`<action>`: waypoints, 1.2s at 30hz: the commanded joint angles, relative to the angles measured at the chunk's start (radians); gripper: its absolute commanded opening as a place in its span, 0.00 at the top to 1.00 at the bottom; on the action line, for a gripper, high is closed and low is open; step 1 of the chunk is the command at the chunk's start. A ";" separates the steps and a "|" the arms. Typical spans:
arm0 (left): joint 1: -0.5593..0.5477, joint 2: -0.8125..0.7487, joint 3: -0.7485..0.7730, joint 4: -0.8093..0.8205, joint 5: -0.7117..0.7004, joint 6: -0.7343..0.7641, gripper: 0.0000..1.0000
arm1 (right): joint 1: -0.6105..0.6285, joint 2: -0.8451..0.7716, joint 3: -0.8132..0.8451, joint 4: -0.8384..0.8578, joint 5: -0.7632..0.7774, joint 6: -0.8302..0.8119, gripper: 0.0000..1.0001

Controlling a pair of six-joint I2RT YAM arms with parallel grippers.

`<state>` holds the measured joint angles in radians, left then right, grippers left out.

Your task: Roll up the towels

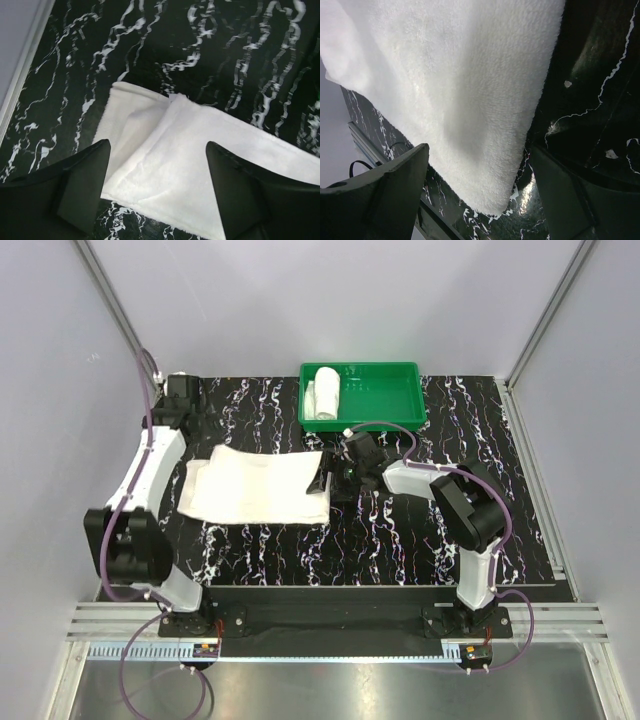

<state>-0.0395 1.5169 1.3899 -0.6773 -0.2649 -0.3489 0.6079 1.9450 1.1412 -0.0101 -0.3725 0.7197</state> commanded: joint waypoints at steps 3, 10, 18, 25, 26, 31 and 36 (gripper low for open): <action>0.021 0.207 0.008 -0.180 -0.181 -0.102 0.14 | -0.002 0.046 -0.061 -0.085 0.049 -0.049 0.10; 0.009 0.070 -0.120 -0.023 -0.053 -0.099 0.18 | -0.031 -0.009 -0.132 -0.042 0.060 -0.043 0.09; -0.160 -0.116 -0.199 0.033 -0.071 -0.101 0.21 | -0.054 0.064 -0.101 0.039 -0.052 0.026 0.28; -0.503 -0.241 -0.379 0.171 -0.111 -0.118 0.21 | -0.056 0.051 -0.138 0.015 -0.016 0.011 0.55; -0.593 -0.238 -0.399 0.191 -0.122 -0.111 0.20 | -0.056 0.013 -0.152 -0.022 0.007 -0.005 0.42; -0.816 -0.086 -0.327 0.200 -0.240 -0.111 0.16 | -0.063 -0.174 -0.210 -0.201 0.220 -0.055 0.06; -0.930 0.102 -0.195 0.163 -0.327 -0.090 0.16 | -0.126 -0.340 -0.184 -0.462 0.400 -0.092 0.02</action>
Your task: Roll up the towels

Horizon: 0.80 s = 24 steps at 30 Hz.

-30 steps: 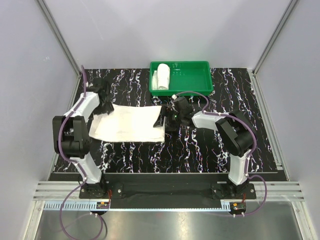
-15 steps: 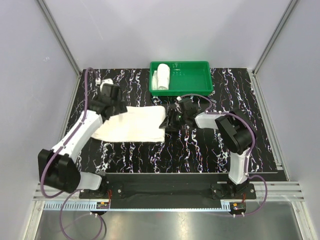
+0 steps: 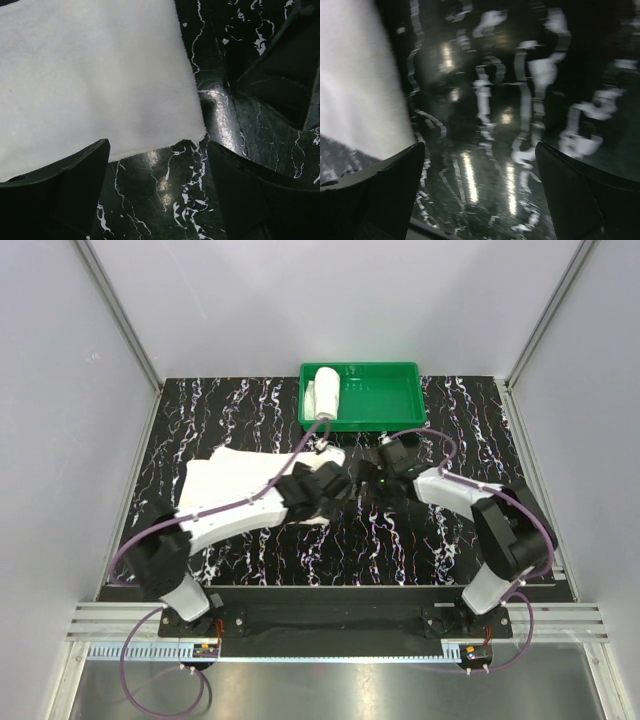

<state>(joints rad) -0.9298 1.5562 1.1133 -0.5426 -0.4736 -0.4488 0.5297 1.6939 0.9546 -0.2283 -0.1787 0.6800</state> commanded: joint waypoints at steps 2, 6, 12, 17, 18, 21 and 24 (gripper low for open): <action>-0.070 0.112 0.118 0.014 -0.138 0.004 0.15 | -0.094 -0.150 -0.016 -0.296 0.240 -0.060 0.01; -0.086 0.232 0.166 -0.002 -0.172 -0.011 0.13 | -0.192 -0.232 -0.065 -0.309 0.206 -0.088 0.01; -0.086 0.349 0.226 -0.052 -0.163 -0.034 0.14 | -0.211 -0.284 -0.092 -0.329 0.194 -0.102 0.02; -0.086 0.393 0.218 -0.083 -0.135 -0.085 0.15 | -0.214 -0.278 -0.097 -0.310 0.182 -0.094 0.02; -0.086 0.401 0.218 -0.091 -0.134 -0.099 0.16 | -0.215 -0.277 -0.094 -0.312 0.154 -0.094 0.01; -0.083 0.423 0.223 -0.118 -0.123 -0.116 0.23 | -0.215 -0.272 -0.086 -0.316 0.156 -0.097 0.02; -0.070 0.430 0.230 -0.138 -0.108 -0.129 0.38 | -0.218 -0.278 -0.083 -0.319 0.159 -0.103 0.02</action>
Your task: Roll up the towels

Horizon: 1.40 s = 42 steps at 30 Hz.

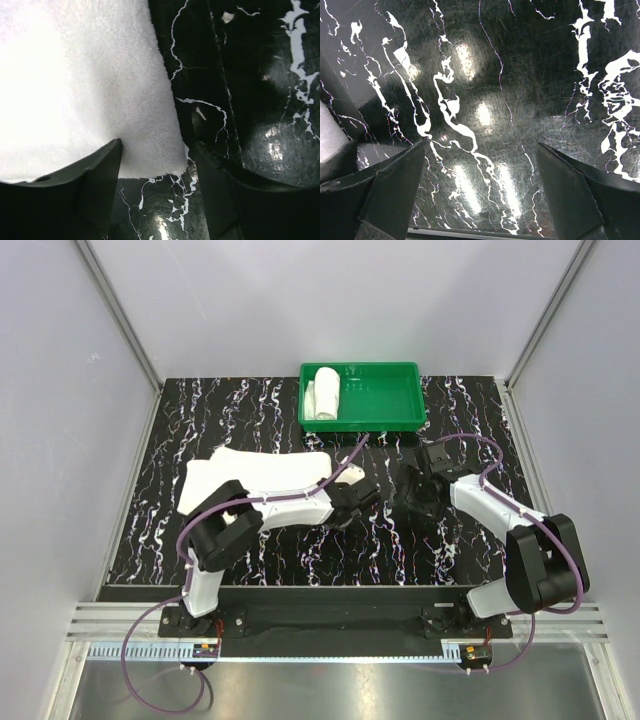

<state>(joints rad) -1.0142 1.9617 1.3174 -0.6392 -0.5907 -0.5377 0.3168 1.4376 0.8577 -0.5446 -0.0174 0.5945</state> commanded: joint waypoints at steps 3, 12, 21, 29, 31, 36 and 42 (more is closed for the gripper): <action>0.026 0.022 0.008 -0.039 0.037 -0.048 0.66 | -0.010 -0.032 0.014 -0.014 -0.004 -0.018 0.02; 0.002 -0.030 -0.003 0.044 0.208 -0.016 1.00 | -0.117 -0.114 -0.005 -0.048 -0.035 -0.053 0.02; -0.081 -0.194 -0.022 0.180 0.345 -0.096 1.00 | -0.174 -0.160 0.075 -0.117 -0.078 -0.038 0.02; -0.043 -0.523 -0.431 0.576 0.459 -0.385 1.00 | -0.173 -0.180 0.046 -0.071 -0.168 -0.010 0.04; -0.032 -0.576 -0.498 0.621 0.447 -0.477 1.00 | -0.173 -0.177 0.046 -0.063 -0.194 -0.015 0.04; -0.012 -0.623 -0.592 0.636 0.433 -0.636 1.00 | -0.133 -0.164 0.047 -0.026 -0.242 -0.030 0.04; 0.038 -0.670 -0.782 0.809 0.479 -0.870 1.00 | 0.037 -0.118 0.064 0.053 -0.257 0.008 0.07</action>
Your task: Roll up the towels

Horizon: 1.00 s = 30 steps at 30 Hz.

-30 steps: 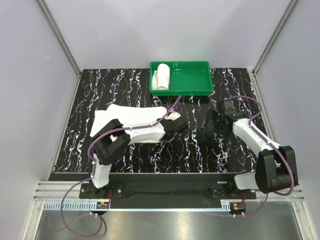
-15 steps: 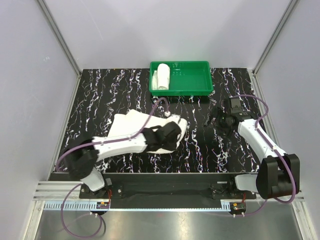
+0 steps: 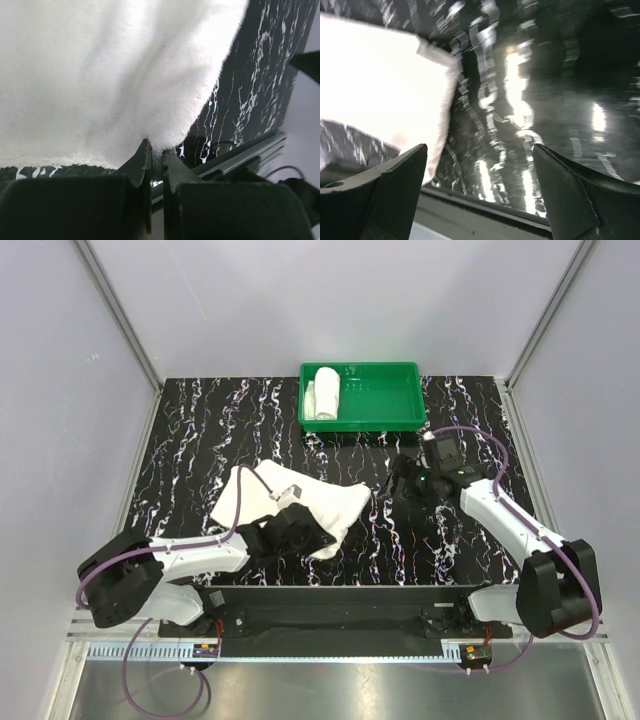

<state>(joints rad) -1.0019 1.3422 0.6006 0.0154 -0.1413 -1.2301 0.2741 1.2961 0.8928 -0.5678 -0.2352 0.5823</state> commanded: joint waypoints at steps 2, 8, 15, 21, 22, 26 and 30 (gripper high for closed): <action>0.048 -0.063 -0.100 0.156 0.039 -0.201 1.00 | 0.111 0.049 0.020 0.145 -0.078 0.054 0.14; 0.077 -0.097 -0.154 0.136 0.051 -0.270 1.00 | 0.181 0.138 0.009 0.295 -0.148 0.114 0.35; 0.097 -0.130 -0.216 0.163 0.066 -0.321 1.00 | 0.228 0.317 0.113 0.356 -0.145 0.111 0.47; 0.103 -0.173 -0.239 0.120 0.055 -0.327 1.00 | 0.228 0.454 0.207 0.356 -0.139 0.080 0.51; 0.103 -0.175 -0.249 0.120 0.057 -0.330 1.00 | 0.228 0.468 0.233 0.355 -0.142 0.077 0.51; 0.103 -0.186 -0.283 0.124 0.062 -0.342 1.00 | 0.229 0.538 0.288 0.347 -0.148 0.071 0.52; 0.103 -0.201 -0.327 0.130 0.065 -0.356 1.00 | 0.237 0.588 0.327 0.345 -0.154 0.068 0.53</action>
<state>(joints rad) -0.9009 1.1614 0.3107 0.1593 -0.0784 -1.5707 0.5014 1.8507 1.1652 -0.2554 -0.3897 0.6773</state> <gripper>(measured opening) 0.057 0.478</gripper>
